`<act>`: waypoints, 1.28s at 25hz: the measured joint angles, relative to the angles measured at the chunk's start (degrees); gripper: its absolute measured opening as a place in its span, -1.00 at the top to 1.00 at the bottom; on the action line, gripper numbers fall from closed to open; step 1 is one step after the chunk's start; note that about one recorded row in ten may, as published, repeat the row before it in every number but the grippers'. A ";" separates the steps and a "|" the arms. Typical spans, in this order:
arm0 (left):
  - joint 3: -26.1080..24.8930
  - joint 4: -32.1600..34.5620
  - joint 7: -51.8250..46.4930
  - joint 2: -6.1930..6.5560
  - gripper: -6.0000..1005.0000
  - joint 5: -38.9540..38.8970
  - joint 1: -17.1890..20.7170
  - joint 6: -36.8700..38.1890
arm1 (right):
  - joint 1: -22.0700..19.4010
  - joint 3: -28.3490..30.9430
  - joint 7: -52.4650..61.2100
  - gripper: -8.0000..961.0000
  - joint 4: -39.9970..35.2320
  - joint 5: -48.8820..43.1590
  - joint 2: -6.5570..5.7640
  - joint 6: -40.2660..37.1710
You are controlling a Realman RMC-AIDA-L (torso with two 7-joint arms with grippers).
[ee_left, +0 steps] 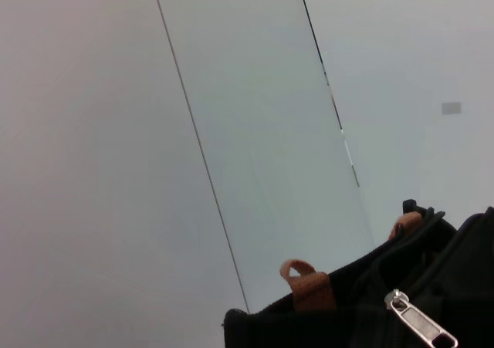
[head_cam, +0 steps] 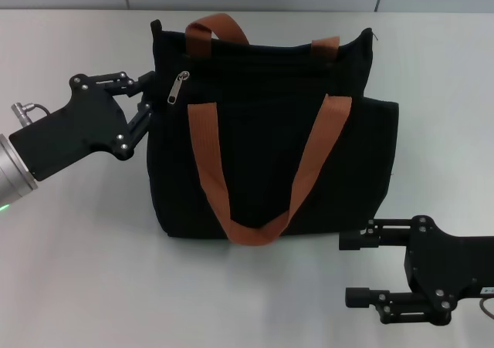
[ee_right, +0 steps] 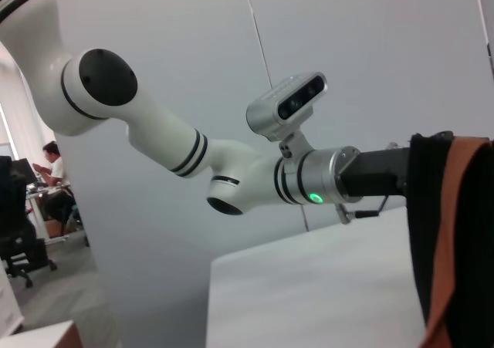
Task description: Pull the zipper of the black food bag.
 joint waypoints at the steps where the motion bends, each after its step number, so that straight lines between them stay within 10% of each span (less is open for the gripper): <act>1: 0.00 0.00 0.01 0.02 0.22 -0.09 0.00 0.13 | 0.03 0.14 0.22 -0.33 0.00 0.61 0.00 -1.32; 9: -0.44 0.64 1.16 -0.03 0.84 -0.41 0.28 2.23 | 0.98 0.42 14.37 -0.32 -0.12 20.96 -0.19 -12.34; 20: -1.30 -0.14 5.98 -0.57 0.93 -2.33 0.92 4.50 | 14.35 -2.10 45.31 -0.31 -1.05 27.67 -2.63 -1.11; 32: -1.32 -0.14 7.89 -0.61 0.93 -2.95 1.18 4.98 | 24.29 -21.27 71.29 -0.30 -9.28 23.41 -3.41 15.32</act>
